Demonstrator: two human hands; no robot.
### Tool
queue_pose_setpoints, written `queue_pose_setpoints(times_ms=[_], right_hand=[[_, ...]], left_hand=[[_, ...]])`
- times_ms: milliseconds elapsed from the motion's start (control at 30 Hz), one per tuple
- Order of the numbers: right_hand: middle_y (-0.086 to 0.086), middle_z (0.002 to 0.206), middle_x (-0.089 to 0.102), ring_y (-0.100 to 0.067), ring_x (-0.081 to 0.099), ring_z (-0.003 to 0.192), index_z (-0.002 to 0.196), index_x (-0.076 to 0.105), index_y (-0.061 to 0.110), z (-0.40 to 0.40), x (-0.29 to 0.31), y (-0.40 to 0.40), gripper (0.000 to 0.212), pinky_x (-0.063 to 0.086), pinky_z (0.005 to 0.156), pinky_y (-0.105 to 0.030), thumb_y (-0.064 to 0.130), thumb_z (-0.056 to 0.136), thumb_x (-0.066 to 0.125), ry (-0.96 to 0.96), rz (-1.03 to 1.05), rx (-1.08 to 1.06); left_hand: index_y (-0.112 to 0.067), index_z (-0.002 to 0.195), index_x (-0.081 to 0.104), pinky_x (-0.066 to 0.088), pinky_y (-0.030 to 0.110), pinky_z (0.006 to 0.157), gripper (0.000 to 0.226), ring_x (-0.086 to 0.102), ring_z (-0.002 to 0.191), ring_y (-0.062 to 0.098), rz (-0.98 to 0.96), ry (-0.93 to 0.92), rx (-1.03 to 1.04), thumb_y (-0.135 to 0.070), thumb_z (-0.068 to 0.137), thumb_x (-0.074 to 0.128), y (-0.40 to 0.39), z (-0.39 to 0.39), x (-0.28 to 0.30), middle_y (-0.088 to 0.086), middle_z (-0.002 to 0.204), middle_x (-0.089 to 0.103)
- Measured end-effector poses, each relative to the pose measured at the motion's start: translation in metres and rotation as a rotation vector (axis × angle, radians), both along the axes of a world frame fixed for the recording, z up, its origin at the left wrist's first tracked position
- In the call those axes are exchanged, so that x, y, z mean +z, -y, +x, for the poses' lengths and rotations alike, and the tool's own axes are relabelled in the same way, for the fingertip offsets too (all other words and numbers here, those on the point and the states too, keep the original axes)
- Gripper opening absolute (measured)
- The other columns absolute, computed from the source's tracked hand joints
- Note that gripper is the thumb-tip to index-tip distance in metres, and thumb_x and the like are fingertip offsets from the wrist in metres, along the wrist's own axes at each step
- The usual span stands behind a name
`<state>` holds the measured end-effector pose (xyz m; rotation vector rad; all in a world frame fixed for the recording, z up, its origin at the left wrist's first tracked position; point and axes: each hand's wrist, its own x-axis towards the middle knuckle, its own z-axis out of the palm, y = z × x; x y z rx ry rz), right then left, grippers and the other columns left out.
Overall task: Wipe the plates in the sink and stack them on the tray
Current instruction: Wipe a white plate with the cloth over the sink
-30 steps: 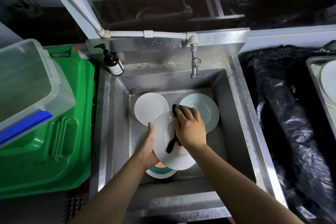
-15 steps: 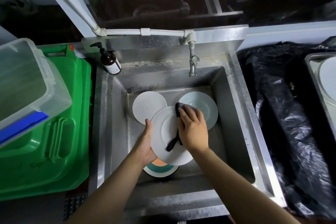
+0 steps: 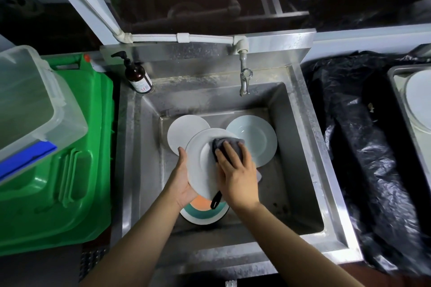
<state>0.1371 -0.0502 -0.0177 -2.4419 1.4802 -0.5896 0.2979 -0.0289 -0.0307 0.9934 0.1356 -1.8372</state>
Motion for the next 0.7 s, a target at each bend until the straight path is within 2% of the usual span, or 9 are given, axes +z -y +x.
queue_pose_setpoints(times_ms=[133,167,233,267,333,467,600,667,700], right_hand=[[0.000,0.152,0.046,-0.038,0.034,0.143,0.135,0.061,0.023,0.020,0.009,-0.029,0.041,0.045,0.090,-0.041,0.025,0.094,0.062,0.037,-0.021,0.241],[0.002,0.153,0.045,-0.037,0.034,0.144,0.137,0.060,0.025,0.017,0.007,-0.026,0.042,0.044,0.089,-0.040,0.026,0.094,0.062,0.025,-0.030,0.277],[0.002,0.154,0.044,-0.036,0.035,0.144,0.140,0.057,0.027,0.003,-0.002,-0.011,0.044,0.046,0.091,-0.041,0.025,0.095,0.060,-0.009,-0.042,0.327],[0.001,0.154,0.044,-0.037,0.037,0.142,0.140,0.057,0.026,-0.006,-0.008,-0.004,0.043,0.047,0.094,-0.044,0.024,0.097,0.058,-0.015,-0.029,0.304],[0.000,0.150,0.049,-0.040,0.042,0.136,0.135,0.062,0.022,-0.021,-0.014,0.008,0.036,0.047,0.095,-0.050,0.024,0.100,0.054,0.008,0.004,0.144],[-0.003,0.145,0.054,-0.044,0.041,0.134,0.128,0.067,0.018,-0.016,-0.006,0.000,0.036,0.046,0.096,-0.051,0.018,0.093,0.058,0.036,0.027,-0.029],[0.000,0.150,0.050,-0.042,0.036,0.142,0.132,0.064,0.021,0.012,0.007,-0.036,0.042,0.047,0.091,-0.044,0.019,0.091,0.058,0.049,-0.007,0.244],[0.003,0.152,0.047,-0.039,0.035,0.144,0.135,0.062,0.023,0.011,0.008,-0.038,0.043,0.047,0.085,-0.041,0.017,0.093,0.058,0.033,-0.051,0.319],[0.003,0.153,0.046,-0.038,0.034,0.144,0.137,0.060,0.024,0.005,0.007,-0.033,0.044,0.047,0.086,-0.042,0.016,0.094,0.059,0.023,-0.072,0.347]], left_hand=[[0.002,0.115,0.074,0.063,0.038,0.079,0.090,0.074,0.104,0.032,0.046,0.020,-0.002,-0.077,0.092,0.037,0.003,-0.005,0.005,0.022,0.118,0.072],[0.002,0.115,0.075,0.063,0.039,0.081,0.090,0.073,0.106,0.034,0.043,0.013,0.006,-0.077,0.093,0.036,0.002,-0.004,0.006,0.023,0.119,0.071],[0.001,0.137,0.061,0.054,0.046,0.102,0.095,0.060,0.128,0.038,0.004,-0.008,0.019,-0.079,0.094,0.031,0.001,0.000,0.008,0.026,0.139,0.059],[-0.001,0.146,0.052,0.046,0.049,0.111,0.097,0.050,0.138,0.039,-0.043,-0.005,0.023,-0.079,0.094,0.028,0.000,0.004,0.005,0.025,0.149,0.050],[-0.006,0.151,0.046,0.040,0.051,0.116,0.093,0.041,0.145,0.036,-0.072,0.015,0.031,-0.077,0.096,0.021,-0.004,0.009,-0.002,0.022,0.156,0.043],[-0.009,0.150,0.049,0.047,0.050,0.109,0.090,0.050,0.139,0.035,-0.042,0.003,0.042,-0.076,0.097,0.020,-0.005,0.005,-0.002,0.021,0.151,0.050],[0.003,0.108,0.078,0.064,0.037,0.080,0.098,0.075,0.099,0.031,0.033,0.030,0.029,-0.081,0.091,0.030,-0.001,-0.008,0.003,0.021,0.112,0.074],[0.004,0.107,0.077,0.064,0.038,0.076,0.098,0.075,0.096,0.032,0.032,0.019,0.024,-0.082,0.090,0.033,-0.001,-0.006,0.001,0.022,0.109,0.073],[0.005,0.115,0.074,0.063,0.039,0.082,0.100,0.073,0.105,0.034,0.031,0.021,0.030,-0.082,0.091,0.032,-0.001,-0.004,0.004,0.025,0.118,0.070]])
